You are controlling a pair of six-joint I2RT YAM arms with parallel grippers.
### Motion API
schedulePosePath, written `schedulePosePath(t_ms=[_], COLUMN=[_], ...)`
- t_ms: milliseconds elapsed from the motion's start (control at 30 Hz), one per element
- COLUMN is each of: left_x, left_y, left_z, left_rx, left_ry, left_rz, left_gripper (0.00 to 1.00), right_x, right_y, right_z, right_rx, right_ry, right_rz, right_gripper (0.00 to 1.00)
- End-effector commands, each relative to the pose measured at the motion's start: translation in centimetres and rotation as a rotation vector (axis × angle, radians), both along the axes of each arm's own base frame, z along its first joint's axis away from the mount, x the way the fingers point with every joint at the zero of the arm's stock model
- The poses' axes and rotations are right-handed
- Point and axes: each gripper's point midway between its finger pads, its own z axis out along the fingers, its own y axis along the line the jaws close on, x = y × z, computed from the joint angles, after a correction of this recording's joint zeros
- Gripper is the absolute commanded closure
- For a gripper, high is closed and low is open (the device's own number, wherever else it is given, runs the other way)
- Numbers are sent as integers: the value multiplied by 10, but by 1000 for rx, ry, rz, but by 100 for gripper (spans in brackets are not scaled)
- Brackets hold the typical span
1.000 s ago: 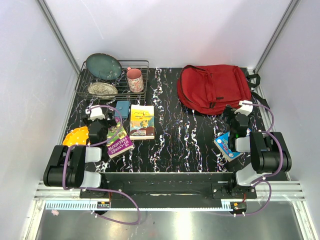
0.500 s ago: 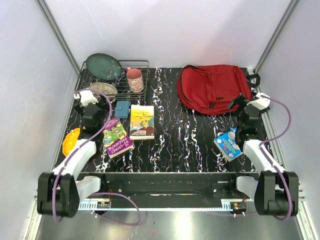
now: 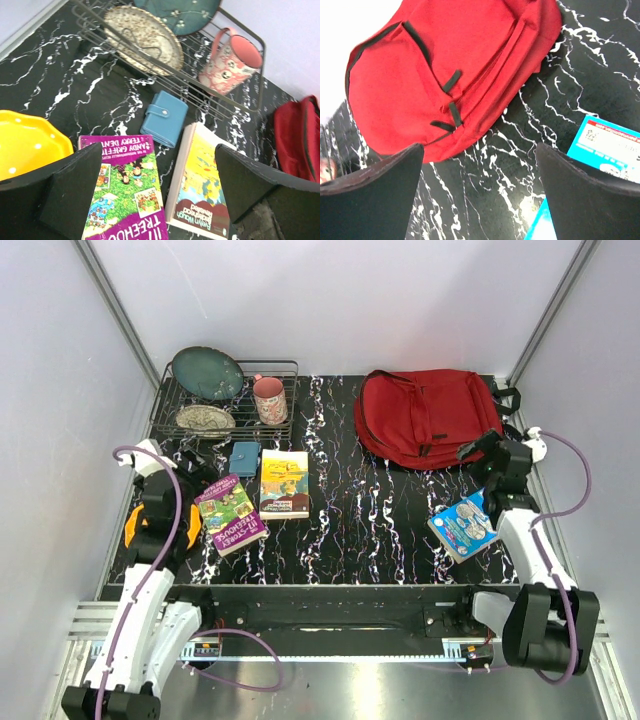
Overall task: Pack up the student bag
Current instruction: Pick up the student bag at the center of the board.
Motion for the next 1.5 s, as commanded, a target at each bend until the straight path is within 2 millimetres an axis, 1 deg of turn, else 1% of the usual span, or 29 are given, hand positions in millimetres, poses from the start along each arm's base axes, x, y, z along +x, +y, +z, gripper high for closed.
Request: schedulePosePath(t_ms=[0, 67, 133, 167, 233, 300, 333, 400, 433, 500, 533, 600, 700, 733, 800, 833, 867, 900, 933, 967, 1000, 1033, 1100, 1200, 1333, 1433, 1467], left_x=[-13, -15, -17, -18, -19, -21, -22, -25, -26, -28, -29, -29, -30, -29, -29, -29, -29, -29, -29, -29, -29, -29, -29, -28, -26, -25, -25], left_y=[-21, -24, -28, -29, -32, -32, -32, -36, -40, -40, -40, -44, -47, -47, -46, -46, -44, -42, -41, -42, -42, -41, -40, -40, -37, -36, -35], left_z=[31, 31, 30, 30, 29, 31, 30, 33, 31, 29, 29, 30, 30, 28, 26, 26, 25, 24, 24, 24, 24, 23, 22, 20, 19, 17, 17], left_rx=[18, 32, 33, 33, 27, 21, 18, 25, 31, 45, 46, 49, 49, 48, 49, 50, 50, 51, 50, 51, 51, 51, 51, 46, 41, 38, 38], left_ry=[-39, -35, -20, -17, -14, -23, -22, -31, -29, -24, -26, -27, -23, -18, -9, -9, -7, -1, -2, 1, -1, 3, 7, 18, 28, 34, 34], left_rz=[-148, -177, -203, -209, -225, -225, -224, -253, -281, -288, -291, -317, -335, -335, -332, -329, -320, -308, -306, -308, -308, -306, -303, -305, -297, -295, -290], left_gripper=[1, 1, 1, 1, 1, 1, 1, 1, 1, 1, 1, 1, 1, 1, 1, 1, 1, 1, 1, 1, 1, 1, 1, 1, 1, 1, 1], right_x=[8, 15, 20, 21, 19, 17, 15, 19, 21, 28, 33, 39, 51, 54, 58, 65, 70, 81, 84, 87, 95, 98, 105, 110, 114, 116, 115], right_y=[-2, 2, 0, 1, -3, -16, -19, -22, -23, -24, -27, -29, -33, -34, -37, -37, -37, -40, -37, -37, -38, -36, -37, -39, -38, -36, -37], right_z=[11, 19, 29, 31, 28, 26, 16, 15, 9, 9, 4, 1, -16, -28, -39, -47, -50, -47, -59, -64, -60, -70, -71, -91, -102, -110, -112], right_rx=[201, 253, 223, 211, 179, 163, 179, 208, 252, 290, 318, 342, 385, 395, 409, 417, 417, 404, 421, 426, 414, 430, 428, 441, 456, 463, 462], right_ry=[54, 60, 42, 38, 46, 69, 114, 125, 139, 132, 137, 136, 144, 171, 191, 191, 181, 131, 147, 153, 142, 160, 147, 184, 186, 196, 203], right_rz=[-4, 27, 69, 80, 74, 20, 4, 3, 4, 8, -7, -17, -48, -56, -73, -60, -51, -36, -23, -15, 4, 17, 29, 24, 21, 39, 31], right_gripper=[0, 0, 0, 0, 0, 0, 0, 0, 0, 0, 0, 0, 2, 2, 2, 3, 3, 7, 9, 9, 10, 12, 12, 12, 14, 24, 25])
